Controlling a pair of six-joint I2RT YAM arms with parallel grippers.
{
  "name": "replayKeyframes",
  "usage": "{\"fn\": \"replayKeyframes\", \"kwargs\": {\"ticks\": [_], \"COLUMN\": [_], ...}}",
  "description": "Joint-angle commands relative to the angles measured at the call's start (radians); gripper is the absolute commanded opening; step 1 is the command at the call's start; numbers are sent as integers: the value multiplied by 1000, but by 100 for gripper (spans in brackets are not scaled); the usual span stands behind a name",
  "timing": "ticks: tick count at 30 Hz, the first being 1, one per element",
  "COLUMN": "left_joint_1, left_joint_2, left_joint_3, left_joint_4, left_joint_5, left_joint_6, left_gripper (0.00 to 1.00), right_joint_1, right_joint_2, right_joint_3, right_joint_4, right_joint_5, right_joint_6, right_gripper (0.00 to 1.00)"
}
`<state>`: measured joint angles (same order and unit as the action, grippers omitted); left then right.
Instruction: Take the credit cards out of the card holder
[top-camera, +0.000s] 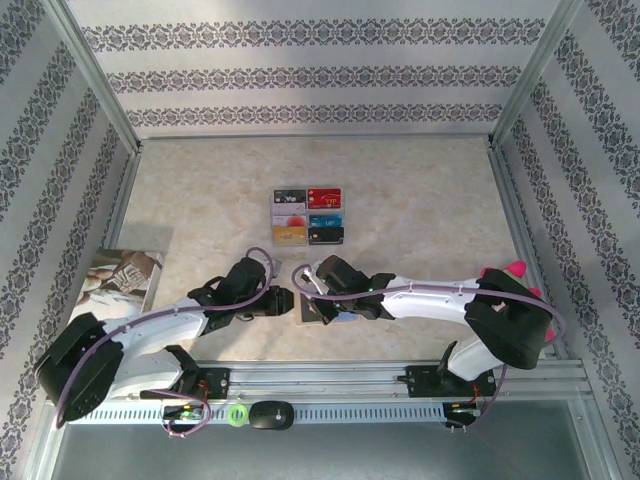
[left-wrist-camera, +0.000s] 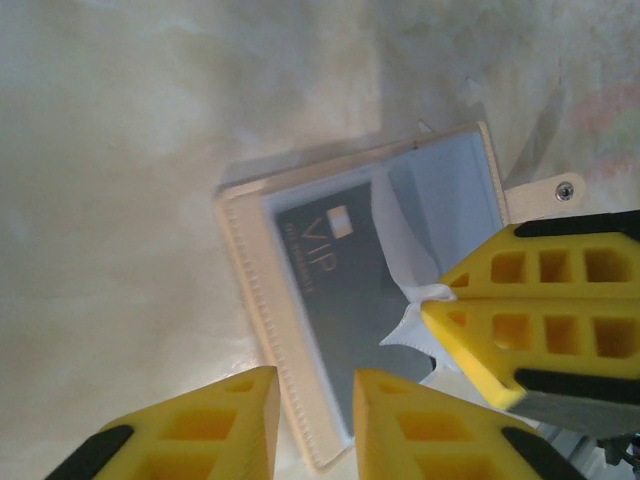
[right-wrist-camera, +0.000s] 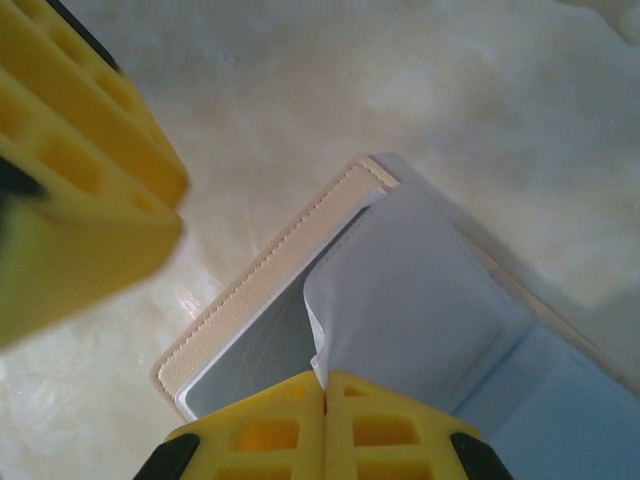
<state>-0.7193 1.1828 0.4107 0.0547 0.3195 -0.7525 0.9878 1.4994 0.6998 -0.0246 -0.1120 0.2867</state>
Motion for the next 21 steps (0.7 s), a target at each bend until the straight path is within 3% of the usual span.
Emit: {"fn": "replayKeyframes", "kwargs": {"ticks": [1,10,21], "left_joint_1": [-47,-101,-102], "left_joint_2": [64,225,289], "left_joint_3": [54,105,133], "left_joint_4": [95,111,-21], "left_joint_5": [-42,-73,-62], "left_joint_6": [-13,-52,-62], "left_gripper": [22,0,0], "right_joint_1": [-5,-5,-3], "right_joint_2": [-22,-45,-64], "right_joint_3": [-25,-58,-93], "right_joint_4": [98,116,86], "right_joint_5": [-36,-11,54], "right_joint_6": [52,77,151], "right_gripper": [0,0,0]}}
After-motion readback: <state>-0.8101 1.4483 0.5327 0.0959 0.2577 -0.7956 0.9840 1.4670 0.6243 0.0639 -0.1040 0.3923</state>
